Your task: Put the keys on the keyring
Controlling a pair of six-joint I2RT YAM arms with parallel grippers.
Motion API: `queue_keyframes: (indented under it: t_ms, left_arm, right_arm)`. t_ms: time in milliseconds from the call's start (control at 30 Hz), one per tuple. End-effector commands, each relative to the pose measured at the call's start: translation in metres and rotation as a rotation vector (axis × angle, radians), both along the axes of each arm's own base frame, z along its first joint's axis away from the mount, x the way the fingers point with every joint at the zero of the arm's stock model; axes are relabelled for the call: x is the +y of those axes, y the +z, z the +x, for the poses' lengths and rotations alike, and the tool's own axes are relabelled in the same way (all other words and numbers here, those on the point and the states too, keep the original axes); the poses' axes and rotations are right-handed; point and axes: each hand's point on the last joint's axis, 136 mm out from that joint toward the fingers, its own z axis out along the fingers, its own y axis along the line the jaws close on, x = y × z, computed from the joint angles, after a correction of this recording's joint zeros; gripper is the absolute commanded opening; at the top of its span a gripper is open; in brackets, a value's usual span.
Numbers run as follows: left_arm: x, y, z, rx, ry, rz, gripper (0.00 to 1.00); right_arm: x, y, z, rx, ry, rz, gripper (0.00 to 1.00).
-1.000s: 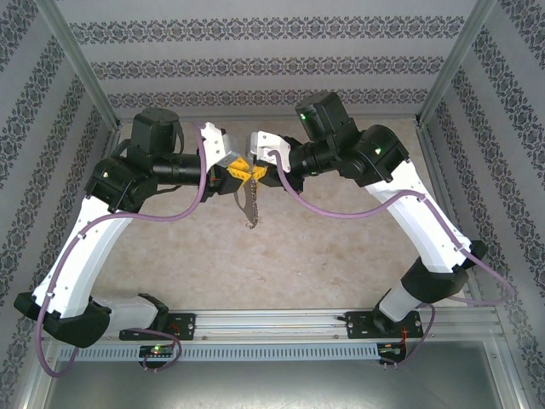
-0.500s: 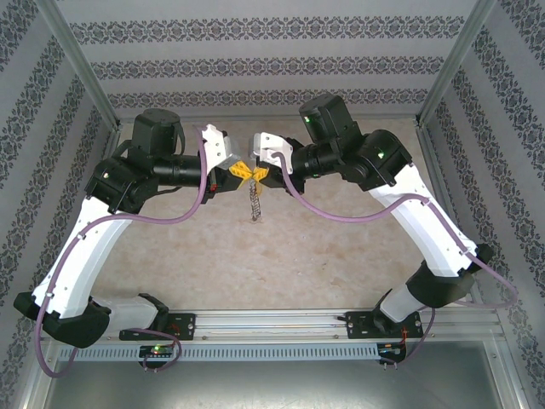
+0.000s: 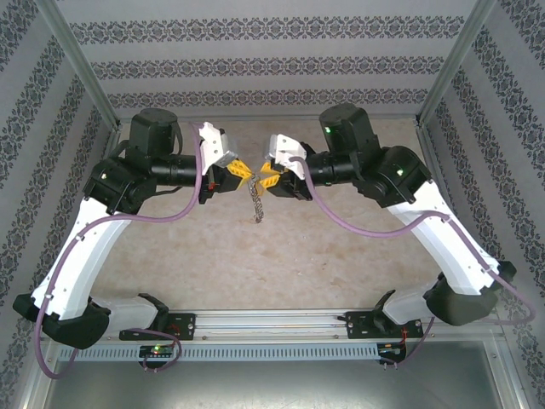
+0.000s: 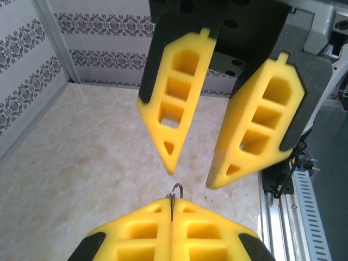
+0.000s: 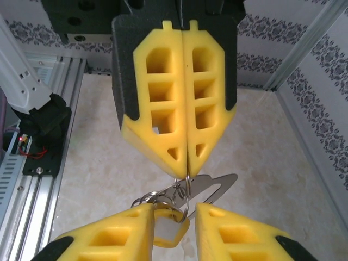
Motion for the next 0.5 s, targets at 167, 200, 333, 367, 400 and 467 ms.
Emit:
queue_keyframes:
  t_ms: [167,200,333,367,400,467]
  left_arm:
    - [0.0,0.046,-0.014,-0.046,-0.062,-0.163,0.0]
    - [0.0,0.046,-0.015,-0.047,-0.063,-0.165,0.0]
    - [0.001,0.047,-0.016,-0.048,-0.059,-0.165,0.0]
    - [0.001,0.047,-0.016,-0.047,-0.059,-0.166,0.0]
    - [0.002,0.047,-0.016,-0.049,-0.058,-0.168,0.0]
    - [0.002,0.048,-0.016,-0.049,-0.054,-0.171,0.0]
  right_arm:
    - [-0.005,0.027,-0.004,0.061,0.014,0.155,0.3]
    - [-0.005,0.029,-0.005,0.067,0.022,0.164,0.31]
    - [-0.003,0.038,-0.009,0.09,0.054,0.209,0.32]
    - [-0.003,0.039,-0.009,0.097,0.059,0.214,0.32]
    - [-0.002,0.04,-0.009,0.102,0.064,0.219,0.32]
    - [-0.001,0.04,-0.011,0.124,0.083,0.225,0.29]
